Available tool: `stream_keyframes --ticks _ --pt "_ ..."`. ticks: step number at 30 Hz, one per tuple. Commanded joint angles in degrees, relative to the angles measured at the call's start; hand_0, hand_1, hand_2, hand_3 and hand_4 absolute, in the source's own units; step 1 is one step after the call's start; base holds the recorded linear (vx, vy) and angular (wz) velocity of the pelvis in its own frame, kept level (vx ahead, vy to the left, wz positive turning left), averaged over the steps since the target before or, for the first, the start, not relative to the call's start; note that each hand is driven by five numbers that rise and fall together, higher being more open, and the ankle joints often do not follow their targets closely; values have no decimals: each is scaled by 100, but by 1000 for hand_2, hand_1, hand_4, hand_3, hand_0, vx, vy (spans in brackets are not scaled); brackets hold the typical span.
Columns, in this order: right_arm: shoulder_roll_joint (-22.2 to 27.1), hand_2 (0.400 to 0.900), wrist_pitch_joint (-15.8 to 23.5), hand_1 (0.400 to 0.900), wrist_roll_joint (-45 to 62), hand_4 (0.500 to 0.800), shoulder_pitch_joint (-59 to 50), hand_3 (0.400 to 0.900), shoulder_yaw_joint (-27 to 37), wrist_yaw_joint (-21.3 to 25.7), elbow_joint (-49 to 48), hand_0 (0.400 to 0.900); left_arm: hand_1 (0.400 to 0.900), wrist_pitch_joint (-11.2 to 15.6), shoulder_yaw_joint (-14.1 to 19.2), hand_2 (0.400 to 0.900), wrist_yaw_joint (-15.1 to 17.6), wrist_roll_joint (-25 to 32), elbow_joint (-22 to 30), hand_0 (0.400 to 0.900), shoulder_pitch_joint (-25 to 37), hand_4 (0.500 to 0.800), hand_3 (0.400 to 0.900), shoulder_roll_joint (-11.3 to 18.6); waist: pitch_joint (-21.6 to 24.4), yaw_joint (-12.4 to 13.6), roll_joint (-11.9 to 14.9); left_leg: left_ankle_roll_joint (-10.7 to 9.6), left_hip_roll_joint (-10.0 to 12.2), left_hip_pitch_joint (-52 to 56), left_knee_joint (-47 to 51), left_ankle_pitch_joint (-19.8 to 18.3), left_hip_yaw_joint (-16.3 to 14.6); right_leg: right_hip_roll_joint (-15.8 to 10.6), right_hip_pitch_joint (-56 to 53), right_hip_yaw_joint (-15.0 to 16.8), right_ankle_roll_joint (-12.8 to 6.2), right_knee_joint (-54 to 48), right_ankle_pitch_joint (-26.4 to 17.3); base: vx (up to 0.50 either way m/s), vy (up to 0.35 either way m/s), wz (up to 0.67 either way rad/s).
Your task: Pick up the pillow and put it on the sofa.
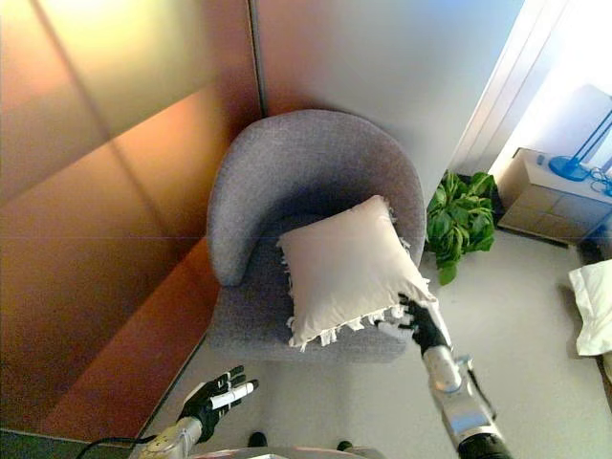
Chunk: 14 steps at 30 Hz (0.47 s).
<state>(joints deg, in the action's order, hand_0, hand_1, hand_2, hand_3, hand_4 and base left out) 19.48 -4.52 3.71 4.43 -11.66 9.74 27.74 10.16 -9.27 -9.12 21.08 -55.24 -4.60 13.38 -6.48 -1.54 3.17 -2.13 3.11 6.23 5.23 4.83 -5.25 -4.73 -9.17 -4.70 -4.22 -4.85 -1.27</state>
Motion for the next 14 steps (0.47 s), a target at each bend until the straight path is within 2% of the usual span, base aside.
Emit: stream_keyframes --ticks 1,3,8,10,14 --pt "-26 900 623 900 67 800 -410 900 -88 515 -31 900 900 555 40 900 77 124 -88 900 449 800 900 8 252 90 -11 127 -219 170 -60 -801 24 8 279 -141 -199 601 316 -24 22 -6" --pt "-109 900 607 900 163 800 -389 900 -191 425 330 900 900 597 3 900 64 179 -170 900 500 800 900 3 246 85 -30 134 -224 163 -73 -807 17 5 289 -133 -198 613 318 -26 20 -6" --pt "-325 900 576 900 774 800 -524 900 -225 -43 2146 900 900 735 -134 900 -13 320 -470 900 667 800 900 14 230 157 -61 174 -263 164 -94 -826 72 29 291 -127 -182 635 343 -16 8 -4" --pt "-412 900 568 900 935 800 -588 900 -154 -47 2893 900 900 798 -181 900 -39 341 -588 900 734 800 900 13 224 202 -70 185 -268 177 -101 -830 82 36 270 -152 -171 641 350 0 0 0" --pt "-498 900 701 900 908 800 -693 900 -15 -24 3617 900 900 889 -237 900 -88 341 -738 900 805 800 900 5 236 251 -80 199 -273 219 -103 -839 97 63 218 -177 -146 641 363 30 -9 3"
